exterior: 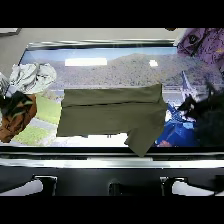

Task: Fold the clothes and pants, and hang the long-sleeved shirts on hangers.

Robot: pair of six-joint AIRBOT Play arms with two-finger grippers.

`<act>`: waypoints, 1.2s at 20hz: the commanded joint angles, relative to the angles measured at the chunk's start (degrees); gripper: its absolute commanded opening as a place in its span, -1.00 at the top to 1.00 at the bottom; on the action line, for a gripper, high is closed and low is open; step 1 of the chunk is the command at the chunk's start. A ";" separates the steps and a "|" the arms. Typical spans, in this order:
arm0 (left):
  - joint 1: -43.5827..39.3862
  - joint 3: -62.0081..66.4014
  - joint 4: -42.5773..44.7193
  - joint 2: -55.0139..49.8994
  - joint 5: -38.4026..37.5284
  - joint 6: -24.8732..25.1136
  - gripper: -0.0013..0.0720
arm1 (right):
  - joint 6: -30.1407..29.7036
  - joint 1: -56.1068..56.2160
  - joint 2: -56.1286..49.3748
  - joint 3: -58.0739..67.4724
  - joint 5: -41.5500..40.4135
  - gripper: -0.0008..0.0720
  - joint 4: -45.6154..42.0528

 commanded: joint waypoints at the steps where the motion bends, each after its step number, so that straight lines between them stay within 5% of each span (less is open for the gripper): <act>1: 2.97 -15.58 -2.03 8.79 4.04 -0.02 -0.88 | -4.39 -2.84 10.12 -23.61 -4.90 -0.28 4.76; 6: 2.95 -18.64 -2.08 8.81 4.07 -0.04 -0.87 | -10.54 -1.25 11.85 -39.63 -12.26 -0.28 14.34; 13: 2.93 -18.62 -2.36 8.81 4.04 -0.09 -0.88 | -8.26 9.44 11.69 -43.19 -20.33 -0.27 15.82; 16: 2.95 -18.67 -3.69 8.50 2.01 -1.38 -0.88 | -7.89 10.29 11.02 -43.19 -21.75 0.11 18.01; 18: 3.06 -19.39 -4.98 7.06 1.42 0.02 -0.88 | -8.61 10.29 10.97 -43.17 -21.92 0.82 19.61; 21: 3.04 -23.26 -15.26 4.09 1.53 12.76 -0.88 | -9.64 10.29 10.99 -43.17 -21.49 0.90 21.59; 24: 2.89 -28.46 -18.75 2.19 1.86 19.87 -0.88 | -9.70 10.29 11.06 -43.17 -20.85 0.90 21.53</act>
